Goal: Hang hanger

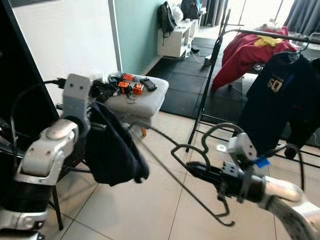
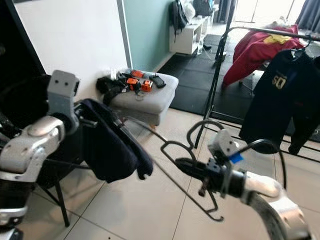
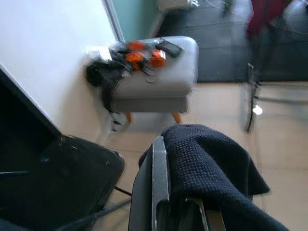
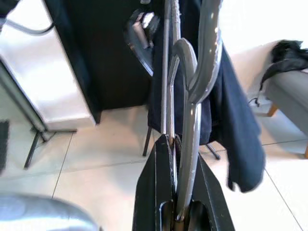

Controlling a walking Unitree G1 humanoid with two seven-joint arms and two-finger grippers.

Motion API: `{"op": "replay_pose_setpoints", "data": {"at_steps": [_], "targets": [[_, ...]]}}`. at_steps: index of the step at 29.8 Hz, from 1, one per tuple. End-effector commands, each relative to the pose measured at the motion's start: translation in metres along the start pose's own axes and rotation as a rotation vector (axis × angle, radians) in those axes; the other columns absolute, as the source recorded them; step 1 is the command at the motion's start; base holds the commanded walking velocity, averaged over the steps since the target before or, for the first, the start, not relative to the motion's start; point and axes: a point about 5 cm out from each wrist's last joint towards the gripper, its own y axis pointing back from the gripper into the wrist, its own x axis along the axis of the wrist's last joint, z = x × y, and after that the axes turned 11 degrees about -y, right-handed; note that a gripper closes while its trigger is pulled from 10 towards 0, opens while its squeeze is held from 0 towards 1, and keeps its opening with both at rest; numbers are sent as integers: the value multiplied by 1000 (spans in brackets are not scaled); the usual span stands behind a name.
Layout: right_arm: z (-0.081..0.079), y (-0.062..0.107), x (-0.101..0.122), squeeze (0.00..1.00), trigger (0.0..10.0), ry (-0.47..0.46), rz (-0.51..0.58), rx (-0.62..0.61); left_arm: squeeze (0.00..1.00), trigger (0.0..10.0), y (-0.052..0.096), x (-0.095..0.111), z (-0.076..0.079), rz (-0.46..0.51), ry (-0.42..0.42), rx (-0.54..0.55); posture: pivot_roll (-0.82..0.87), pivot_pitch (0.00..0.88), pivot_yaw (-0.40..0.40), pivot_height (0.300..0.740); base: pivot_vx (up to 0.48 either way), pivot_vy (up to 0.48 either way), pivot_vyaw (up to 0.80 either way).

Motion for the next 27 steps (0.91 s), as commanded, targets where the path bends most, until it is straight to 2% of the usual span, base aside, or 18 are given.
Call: {"op": "replay_pose_setpoints", "data": {"at_steps": [1,3,8,9,11,12,13,14,15,16,18,19,20,21,23,24,26,27], "targets": [[-3,1,1,0,10000,8,-13,11,0,10000,5,14,-3,60,-37,-40,-103,0,47,740,0,0,0],[-3,2,1,0,10000,26,-42,3,0,10000,13,27,6,151,-104,-182,-97,0,48,740,0,0,0],[-4,0,2,0,10000,30,-47,7,0,10000,19,29,9,142,-159,-249,-94,0,50,740,0,0,0],[-8,-2,3,0,10000,31,-64,27,0,10000,22,21,6,30,-159,-283,-81,0,52,740,0,0,0],[-14,-5,1,0,10000,41,-112,50,0,10000,34,-3,14,-234,75,-445,-73,0,60,740,0,0,0],[-14,-5,1,0,10000,41,-112,50,0,10000,34,-3,14,-234,75,-445,-73,0,60,740,0,0,0],[-15,-5,0,0,10000,47,-130,55,0,10000,41,-14,19,-323,78,-506,-72,0,61,740,0,0,0],[-17,-5,-1,0,10000,48,-144,64,0,10000,46,-29,20,-414,-21,-523,-66,0,64,740,0,0,0],[-17,-5,-1,0,10000,48,-144,64,0,10000,46,-29,20,-414,-21,-523,-66,0,64,740,0,0,0],[-21,-5,-1,0,10000,47,-157,83,0,10000,51,-52,15,-510,-224,-501,-62,0,70,740,0,0,0],[-21,-5,-1,0,10000,47,-157,83,0,10000,51,-52,15,-510,-224,-501,-62,0,70,740,0,0,0],[-24,-5,-1,0,10000,46,-162,93,0,10000,51,-58,15,-501,-349,-530,-58,0,72,740,0,0,0],[-24,-5,-1,0,10000,46,-162,93,0,10000,51,-58,15,-501,-349,-530,-58,0,72,740,0,0,0],[-25,-5,-1,0,10000,49,-168,100,0,10000,50,-63,25,-478,-335,-618,-50,0,76,740,0,0,0],[-25,-5,-1,0,10000,49,-168,100,0,10000,50,-63,25,-478,-335,-618,-50,0,76,740,0,0,0],[-27,-6,0,0,10000,51,-171,107,0,10000,49,-68,38,-449,-244,-733,-47,0,85,740,0,0,0],[-27,-6,0,0,10000,51,-171,107,0,10000,49,-68,38,-449,-244,-733,-47,0,85,740,0,0,0],[-28,-7,0,0,10000,56,-176,107,0,10000,44,-95,42,-545,-346,-769,-59,0,105,740,0,0,0]]}}
